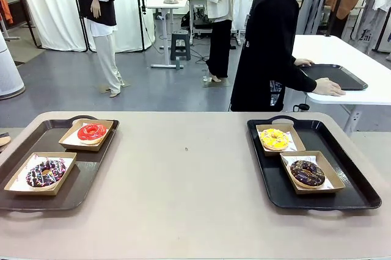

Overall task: Individually package the donuts and arrange them on the tray.
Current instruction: Place the picked Paper togo box on the Handle tray.

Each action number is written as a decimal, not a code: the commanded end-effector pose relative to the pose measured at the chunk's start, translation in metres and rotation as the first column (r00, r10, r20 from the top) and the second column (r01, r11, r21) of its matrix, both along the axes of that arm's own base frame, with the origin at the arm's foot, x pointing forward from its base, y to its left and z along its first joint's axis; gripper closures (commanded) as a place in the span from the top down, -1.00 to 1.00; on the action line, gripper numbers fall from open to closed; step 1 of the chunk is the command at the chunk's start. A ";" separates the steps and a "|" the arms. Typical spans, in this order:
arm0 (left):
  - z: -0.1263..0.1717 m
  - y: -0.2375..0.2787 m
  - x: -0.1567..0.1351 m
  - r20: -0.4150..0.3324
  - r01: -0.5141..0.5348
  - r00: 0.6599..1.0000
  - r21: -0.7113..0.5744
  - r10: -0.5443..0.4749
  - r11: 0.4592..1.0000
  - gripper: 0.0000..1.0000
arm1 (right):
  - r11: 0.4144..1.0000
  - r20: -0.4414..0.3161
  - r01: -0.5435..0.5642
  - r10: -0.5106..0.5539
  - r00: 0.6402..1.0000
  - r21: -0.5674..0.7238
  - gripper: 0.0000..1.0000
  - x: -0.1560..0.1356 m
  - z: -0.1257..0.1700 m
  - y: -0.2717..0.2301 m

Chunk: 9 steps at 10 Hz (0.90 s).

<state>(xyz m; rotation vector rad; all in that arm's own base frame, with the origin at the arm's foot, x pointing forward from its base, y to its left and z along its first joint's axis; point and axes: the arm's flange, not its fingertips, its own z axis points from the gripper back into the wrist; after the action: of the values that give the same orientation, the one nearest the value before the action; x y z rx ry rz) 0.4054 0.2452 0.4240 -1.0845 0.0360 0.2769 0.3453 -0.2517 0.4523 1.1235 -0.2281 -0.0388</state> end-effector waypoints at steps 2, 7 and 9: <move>0.002 0.001 -0.001 0.007 -0.001 1.000 0.000 0.001 1.000 1.00 | 0.993 -0.049 0.080 -0.076 0.996 0.087 1.00 0.008 -0.032 -0.032; 0.002 0.001 -0.001 0.007 -0.001 1.000 0.000 0.001 1.000 1.00 | 0.989 -0.088 0.124 -0.117 0.989 0.082 1.00 -0.001 -0.055 -0.040; 0.002 0.001 -0.001 0.007 -0.001 1.000 0.000 0.001 1.000 1.00 | 0.989 -0.088 0.124 -0.117 0.989 0.082 1.00 -0.001 -0.055 -0.040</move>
<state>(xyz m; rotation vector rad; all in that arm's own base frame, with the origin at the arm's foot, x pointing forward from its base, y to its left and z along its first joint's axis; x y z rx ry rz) 0.4055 0.2451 0.4240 -1.0844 0.0361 0.2767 0.3484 -0.2912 0.3959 1.1892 -0.2330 -0.2112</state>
